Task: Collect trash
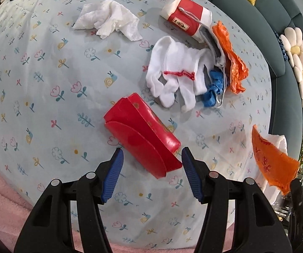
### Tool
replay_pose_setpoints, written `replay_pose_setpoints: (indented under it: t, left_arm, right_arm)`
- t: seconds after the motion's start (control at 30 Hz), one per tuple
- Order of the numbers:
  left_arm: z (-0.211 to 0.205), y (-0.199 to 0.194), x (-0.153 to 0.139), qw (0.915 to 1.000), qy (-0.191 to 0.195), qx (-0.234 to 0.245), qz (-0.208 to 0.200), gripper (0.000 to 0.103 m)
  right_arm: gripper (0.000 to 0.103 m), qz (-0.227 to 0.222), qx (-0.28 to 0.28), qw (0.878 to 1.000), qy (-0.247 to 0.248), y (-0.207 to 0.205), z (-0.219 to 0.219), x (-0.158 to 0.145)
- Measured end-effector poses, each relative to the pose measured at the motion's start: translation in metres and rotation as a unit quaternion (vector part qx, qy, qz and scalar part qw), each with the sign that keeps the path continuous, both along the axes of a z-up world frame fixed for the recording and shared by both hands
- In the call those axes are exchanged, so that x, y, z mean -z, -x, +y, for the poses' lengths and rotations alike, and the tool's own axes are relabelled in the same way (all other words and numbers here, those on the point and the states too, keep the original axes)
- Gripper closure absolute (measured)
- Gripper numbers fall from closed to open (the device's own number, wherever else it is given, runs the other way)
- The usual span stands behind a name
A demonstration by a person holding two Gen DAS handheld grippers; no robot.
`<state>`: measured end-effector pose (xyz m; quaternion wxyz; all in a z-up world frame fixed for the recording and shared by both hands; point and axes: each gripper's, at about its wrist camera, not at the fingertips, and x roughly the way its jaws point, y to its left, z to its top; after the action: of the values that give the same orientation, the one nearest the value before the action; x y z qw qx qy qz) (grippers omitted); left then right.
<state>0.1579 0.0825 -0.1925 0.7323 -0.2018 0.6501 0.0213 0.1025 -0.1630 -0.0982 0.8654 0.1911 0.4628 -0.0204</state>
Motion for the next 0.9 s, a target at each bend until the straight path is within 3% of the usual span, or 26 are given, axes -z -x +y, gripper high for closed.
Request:
replay_pose_setpoints:
  t: [0.1, 0.17, 0.37, 0.67, 0.9]
  left_arm:
    - [0.0, -0.003, 0.001, 1.0, 0.0, -0.004, -0.002, 0.055]
    - [-0.003, -0.007, 0.002, 1.0, 0.007, 0.003, -0.003, 0.078]
    - [-0.011, -0.004, -0.006, 0.9991, 0.015, 0.031, -0.025, 0.103]
    - [-0.036, 0.002, -0.049, 0.9939, 0.026, 0.077, -0.074, 0.103]
    - [-0.074, 0.004, -0.09, 0.9853, 0.034, 0.121, -0.116, 0.103]
  right_arm:
    - [0.102, 0.003, -0.004, 1.0, -0.001, -0.002, 0.003, 0.003]
    - [0.102, 0.005, -0.008, 1.0, -0.001, -0.003, 0.005, 0.004]
    - [0.102, 0.005, -0.014, 1.0, -0.001, -0.003, 0.012, 0.004]
    - [0.102, -0.018, -0.001, 1.0, 0.0, 0.0, 0.002, -0.018]
    - [0.102, -0.051, 0.018, 0.999, 0.009, 0.007, -0.02, -0.049]
